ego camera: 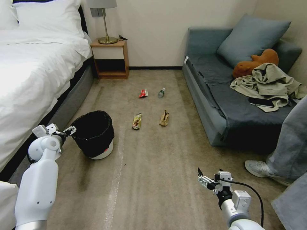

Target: Pick up the trash bin, then pick up the garbage on the floor and place it into the trash bin.

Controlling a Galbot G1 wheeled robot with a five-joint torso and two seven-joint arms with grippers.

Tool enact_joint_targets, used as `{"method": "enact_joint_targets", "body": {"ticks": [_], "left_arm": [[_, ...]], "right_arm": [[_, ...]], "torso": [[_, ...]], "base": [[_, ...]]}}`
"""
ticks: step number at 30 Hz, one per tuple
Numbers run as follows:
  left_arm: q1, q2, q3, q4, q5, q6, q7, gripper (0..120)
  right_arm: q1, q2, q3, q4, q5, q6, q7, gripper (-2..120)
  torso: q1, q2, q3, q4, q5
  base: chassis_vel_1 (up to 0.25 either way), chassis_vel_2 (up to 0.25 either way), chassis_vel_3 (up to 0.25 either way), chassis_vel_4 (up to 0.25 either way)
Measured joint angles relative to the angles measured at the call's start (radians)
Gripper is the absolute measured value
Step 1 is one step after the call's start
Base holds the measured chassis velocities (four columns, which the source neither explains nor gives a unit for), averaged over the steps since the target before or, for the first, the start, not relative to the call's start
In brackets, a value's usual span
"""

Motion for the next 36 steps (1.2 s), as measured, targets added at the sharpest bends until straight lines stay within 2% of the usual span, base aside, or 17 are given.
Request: {"method": "enact_joint_targets", "body": {"ticks": [6,18,20,23,25,26,28,31,32,36], "left_arm": [[-0.033,-0.012,0.007,0.081,0.015,0.0,0.005,99],[-0.094,-0.032,0.027,0.188,0.062,-0.009,0.04,97],[-0.103,-0.032,0.033,0.214,0.083,-0.016,0.058,86],[-0.105,-0.031,0.036,0.223,0.086,-0.018,0.065,79],[-0.111,-0.03,0.037,0.245,0.089,-0.02,0.078,67],[-0.111,-0.03,0.037,0.245,0.089,-0.02,0.078,67],[-0.119,-0.028,0.039,0.273,0.098,-0.027,0.091,55],[-0.121,-0.027,0.039,0.282,0.101,-0.032,0.097,49],[-0.121,-0.027,0.037,0.285,0.103,-0.034,0.101,41],[-0.111,-0.028,0.033,0.276,0.105,-0.035,0.101,29]], "right_arm": [[0.002,0.006,0.002,-0.006,-0.002,0.0,0.001,100],[0.003,0.023,-0.009,-0.019,-0.018,0.0,0.003,100],[0.002,0.026,-0.009,-0.021,-0.019,0.0,0.004,100],[0.003,0.027,-0.01,-0.022,-0.018,0.0,0.005,100],[0.002,0.028,-0.014,-0.021,-0.014,0.0,0.005,100],[0.002,0.028,-0.014,-0.021,-0.014,0.0,0.005,100],[0.002,0.03,-0.02,-0.015,-0.006,-0.004,0.006,100],[0.002,0.031,-0.025,-0.012,0.001,-0.003,0.012,100],[0.002,0.031,-0.028,-0.008,0.009,-0.001,0.017,100],[-0.001,0.027,-0.029,0.003,0.025,0.001,0.02,100]], "torso": [[0.0,0.0,0.0,0.0001,0.0001],[0.0,0.0,0.0,0.0,0.0001],[0.0,0.0,0.0,0.0001,0.0001],[0.0,0.0,0.0,0.0001,0.0001],[0.0,0.0,0.0,0.0001,0.0001],[0.0,0.0,0.0,0.0001,0.0001],[0.0,0.0,0.0,0.0001,0.0002],[0.0,0.0,0.0,0.0001,0.0008],[0.0,0.0,0.0,0.0002,0.0007],[0.0,0.0,0.0,0.0001,0.0005]], "base": [[0.0,0.0,0.0,0.0],[0.0,0.0,0.0,0.0],[0.0,0.0,0.0,0.0],[0.0,0.0,0.0,0.0],[0.0,0.0,0.0,0.0],[0.0,0.0,0.0,0.0],[0.0,0.0,0.0,0.0],[0.0,0.0,0.0,0.0],[0.0,0.0,0.0,0.0],[0.0,0.0,0.0,0.0]]}}
